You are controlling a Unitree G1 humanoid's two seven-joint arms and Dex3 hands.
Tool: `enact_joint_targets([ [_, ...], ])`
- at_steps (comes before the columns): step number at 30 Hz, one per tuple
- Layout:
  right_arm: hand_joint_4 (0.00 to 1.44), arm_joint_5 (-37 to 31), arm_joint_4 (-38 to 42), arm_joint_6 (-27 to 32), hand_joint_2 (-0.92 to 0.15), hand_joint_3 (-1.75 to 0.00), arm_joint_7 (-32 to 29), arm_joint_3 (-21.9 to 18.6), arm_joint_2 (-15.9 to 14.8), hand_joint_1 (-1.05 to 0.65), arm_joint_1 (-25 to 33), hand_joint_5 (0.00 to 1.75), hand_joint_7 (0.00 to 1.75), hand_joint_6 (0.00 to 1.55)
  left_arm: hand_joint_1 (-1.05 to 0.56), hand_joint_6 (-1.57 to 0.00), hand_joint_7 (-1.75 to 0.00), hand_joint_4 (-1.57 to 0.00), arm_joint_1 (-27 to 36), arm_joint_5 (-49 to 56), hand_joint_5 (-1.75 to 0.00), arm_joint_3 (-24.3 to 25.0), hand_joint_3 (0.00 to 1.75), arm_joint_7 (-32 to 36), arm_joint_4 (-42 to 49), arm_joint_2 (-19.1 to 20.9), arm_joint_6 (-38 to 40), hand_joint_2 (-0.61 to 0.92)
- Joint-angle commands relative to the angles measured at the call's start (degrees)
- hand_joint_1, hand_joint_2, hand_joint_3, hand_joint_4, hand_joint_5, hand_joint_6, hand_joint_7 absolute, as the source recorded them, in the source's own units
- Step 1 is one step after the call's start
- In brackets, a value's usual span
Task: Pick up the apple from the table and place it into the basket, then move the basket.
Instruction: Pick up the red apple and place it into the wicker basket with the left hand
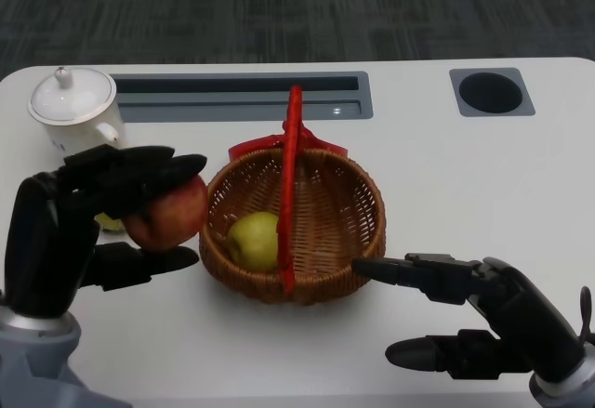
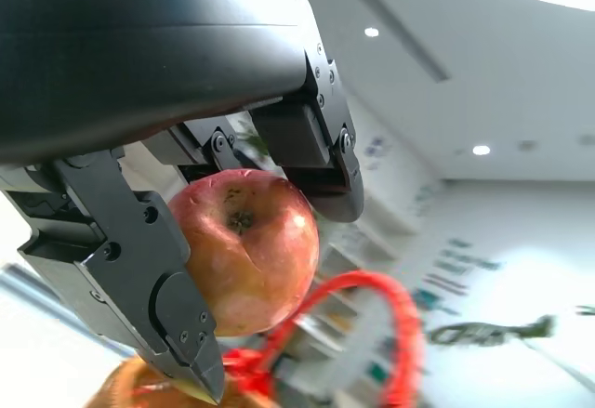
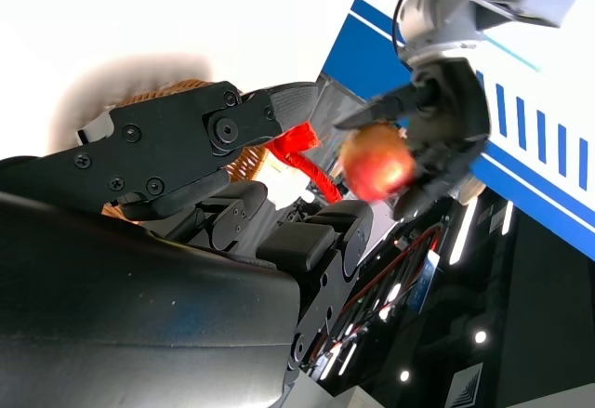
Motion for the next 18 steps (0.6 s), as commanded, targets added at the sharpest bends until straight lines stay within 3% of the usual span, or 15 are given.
enact_joint_targets([
  [1, 0.73, 0.69, 1.00, -1.08, -0.92, -0.05, -0.18, -0.20, -0.16, -0.40, -0.59, 0.01, 0.01, 0.63, -0.02, -1.28, 0.00, -1.34, 0.67, -4.23, -0.13, 1.42, 0.00, -5.39, -3.22, -1.08, -0.19, 0.63],
  [9, 0.74, 0.51, 1.95, -2.18, -0.92, -0.06, -0.32, -0.07, -0.04, -0.40, -0.81, 0.01, 0.01, 0.64, -0.13, -1.29, 0.00, -1.41, -2.65, -5.64, -0.10, 2.05, 0.00, -13.64, -2.99, -5.70, 0.45, 0.64],
  [18, 0.75, -0.04, 1.79, -2.41, -0.92, -0.06, -0.92, -0.33, 0.10, -0.41, -0.50, 0.01, 0.01, 0.65, -0.04, -1.26, 0.00, -1.39, -8.95, -7.41, -0.06, 1.36, 0.01, -20.94, 8.12, -8.97, -0.38, 0.67],
])
